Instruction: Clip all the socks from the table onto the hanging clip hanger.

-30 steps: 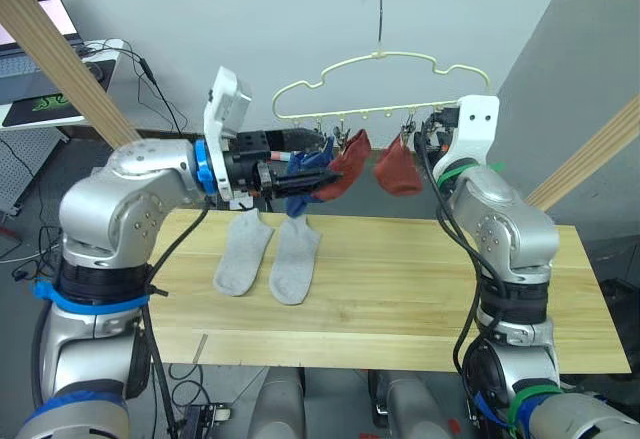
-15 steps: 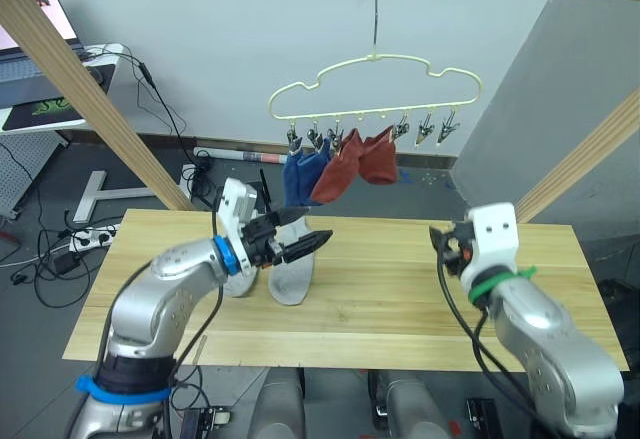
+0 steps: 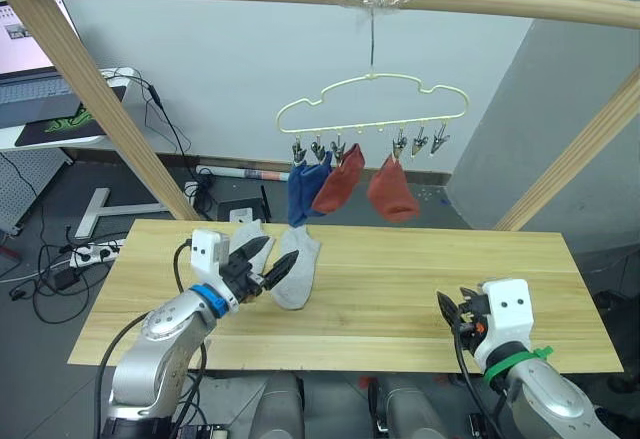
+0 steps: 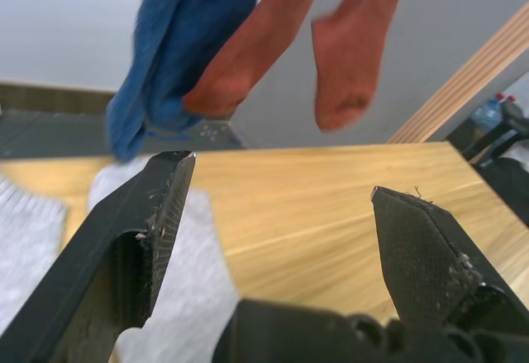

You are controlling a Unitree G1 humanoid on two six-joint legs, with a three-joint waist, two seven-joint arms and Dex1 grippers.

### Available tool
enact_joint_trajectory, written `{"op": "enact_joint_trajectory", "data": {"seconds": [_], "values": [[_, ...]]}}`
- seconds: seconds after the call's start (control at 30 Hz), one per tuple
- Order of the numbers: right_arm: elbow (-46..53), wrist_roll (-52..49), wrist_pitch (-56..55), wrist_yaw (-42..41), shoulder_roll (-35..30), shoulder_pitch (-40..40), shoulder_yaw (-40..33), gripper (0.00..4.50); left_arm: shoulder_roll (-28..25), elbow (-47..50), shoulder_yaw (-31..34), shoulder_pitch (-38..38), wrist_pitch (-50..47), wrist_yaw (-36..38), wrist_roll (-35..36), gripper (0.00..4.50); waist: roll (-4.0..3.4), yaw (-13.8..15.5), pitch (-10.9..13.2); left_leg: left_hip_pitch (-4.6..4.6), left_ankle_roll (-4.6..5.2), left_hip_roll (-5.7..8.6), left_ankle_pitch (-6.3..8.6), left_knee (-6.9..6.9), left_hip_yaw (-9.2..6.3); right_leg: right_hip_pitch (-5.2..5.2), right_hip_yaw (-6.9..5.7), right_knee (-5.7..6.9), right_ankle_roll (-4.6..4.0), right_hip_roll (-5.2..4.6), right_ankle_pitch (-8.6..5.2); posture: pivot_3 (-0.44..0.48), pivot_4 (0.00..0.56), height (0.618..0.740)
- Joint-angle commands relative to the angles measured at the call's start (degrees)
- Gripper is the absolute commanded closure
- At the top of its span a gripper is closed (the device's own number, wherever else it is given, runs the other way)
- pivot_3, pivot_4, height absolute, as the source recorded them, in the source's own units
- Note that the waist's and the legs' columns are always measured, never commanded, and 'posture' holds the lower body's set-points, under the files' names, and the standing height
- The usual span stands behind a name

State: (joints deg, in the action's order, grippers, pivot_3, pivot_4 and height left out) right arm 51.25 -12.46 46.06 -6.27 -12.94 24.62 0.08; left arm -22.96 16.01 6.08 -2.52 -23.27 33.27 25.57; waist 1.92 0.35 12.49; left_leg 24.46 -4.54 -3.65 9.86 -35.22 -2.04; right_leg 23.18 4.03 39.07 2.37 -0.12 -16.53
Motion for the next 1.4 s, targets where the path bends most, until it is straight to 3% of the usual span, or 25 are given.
{"op": "enact_joint_trajectory", "data": {"seconds": [0.03, 0.63, 1.4], "values": [[0.66, -0.11, -2.06, -0.5, -0.03, 0.36, -0.73, 2.43, -0.05, 1.41, 0.31, -0.29, 1.09, 0.05, -0.08, 0.6, -0.01, 0.01, -0.05, 0.0, 0.0, 0.0, 0.0, 0.0, 0.01, 0.0, 0.0, -0.01, 0.0, 0.0, 0.0, 0.073, 0.184, 0.74], [0.32, -0.25, -1.77, -0.51, -0.22, 0.0, -1.04, 2.43, -0.02, 1.14, 0.12, 2.14, 0.19, 0.88, 1.23, 0.6, -0.01, -0.01, -0.15, 0.0, 0.0, -0.01, 0.01, 0.12, 0.03, 0.03, 0.0, -0.08, -0.01, 0.0, -0.02, 0.068, 0.178, 0.74], [-0.45, 0.0, -2.12, -1.12, -0.43, -0.74, -1.62, 2.43, -1.05, 2.04, -0.02, -0.41, 1.44, 2.85, 0.68, 0.6, -0.01, -0.08, -0.17, 0.01, 0.0, -0.01, 0.02, 0.14, 0.04, 0.05, 0.01, -0.1, -0.02, -0.01, -0.02, 0.073, 0.174, 0.74]]}}
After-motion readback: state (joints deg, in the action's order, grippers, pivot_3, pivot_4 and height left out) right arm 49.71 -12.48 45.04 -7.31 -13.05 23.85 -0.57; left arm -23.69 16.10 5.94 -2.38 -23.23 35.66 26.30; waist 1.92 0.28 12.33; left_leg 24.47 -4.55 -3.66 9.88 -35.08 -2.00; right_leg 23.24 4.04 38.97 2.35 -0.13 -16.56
